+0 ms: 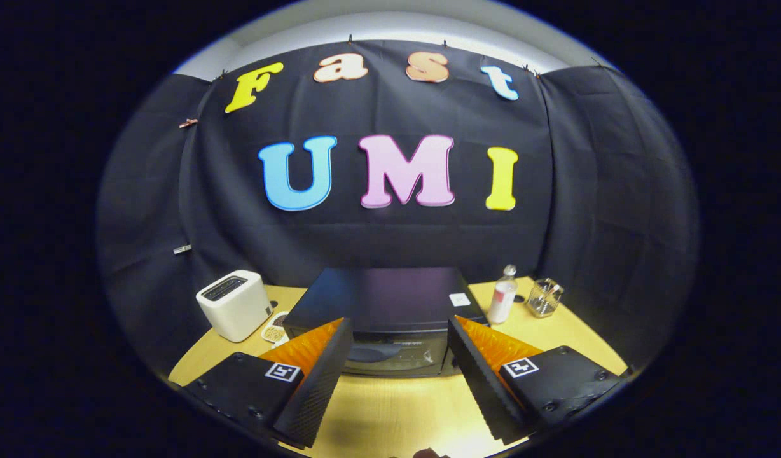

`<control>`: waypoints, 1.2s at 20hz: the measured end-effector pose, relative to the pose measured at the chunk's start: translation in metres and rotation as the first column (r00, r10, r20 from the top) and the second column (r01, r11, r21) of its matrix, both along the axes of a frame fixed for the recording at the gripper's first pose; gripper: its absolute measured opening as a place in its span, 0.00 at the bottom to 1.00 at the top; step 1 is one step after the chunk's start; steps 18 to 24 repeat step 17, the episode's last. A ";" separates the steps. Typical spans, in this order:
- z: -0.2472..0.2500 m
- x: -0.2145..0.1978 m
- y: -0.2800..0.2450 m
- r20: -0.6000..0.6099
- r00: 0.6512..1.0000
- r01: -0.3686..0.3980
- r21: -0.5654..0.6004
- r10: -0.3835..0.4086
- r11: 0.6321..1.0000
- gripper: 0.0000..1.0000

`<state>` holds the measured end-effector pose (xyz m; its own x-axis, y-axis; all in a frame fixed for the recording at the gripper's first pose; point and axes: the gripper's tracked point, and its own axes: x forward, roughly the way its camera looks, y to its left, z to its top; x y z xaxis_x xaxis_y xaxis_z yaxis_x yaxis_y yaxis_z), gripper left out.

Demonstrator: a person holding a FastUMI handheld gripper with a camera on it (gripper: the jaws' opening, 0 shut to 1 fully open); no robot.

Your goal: Open the toaster oven, put the food inside, and close the toaster oven door.

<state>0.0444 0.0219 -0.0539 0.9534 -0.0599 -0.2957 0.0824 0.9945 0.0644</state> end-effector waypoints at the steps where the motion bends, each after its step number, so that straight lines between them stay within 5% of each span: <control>1: 0.011 -0.007 -0.006 0.023 1.000 0.010 -0.006 -0.010 1.000 0.99; 8: 0.047 -0.047 -0.035 0.103 0.993 0.066 -0.046 -0.061 0.997 0.99; 24: 0.058 -0.042 -0.029 0.128 0.990 0.063 -0.034 -0.058 0.997 0.99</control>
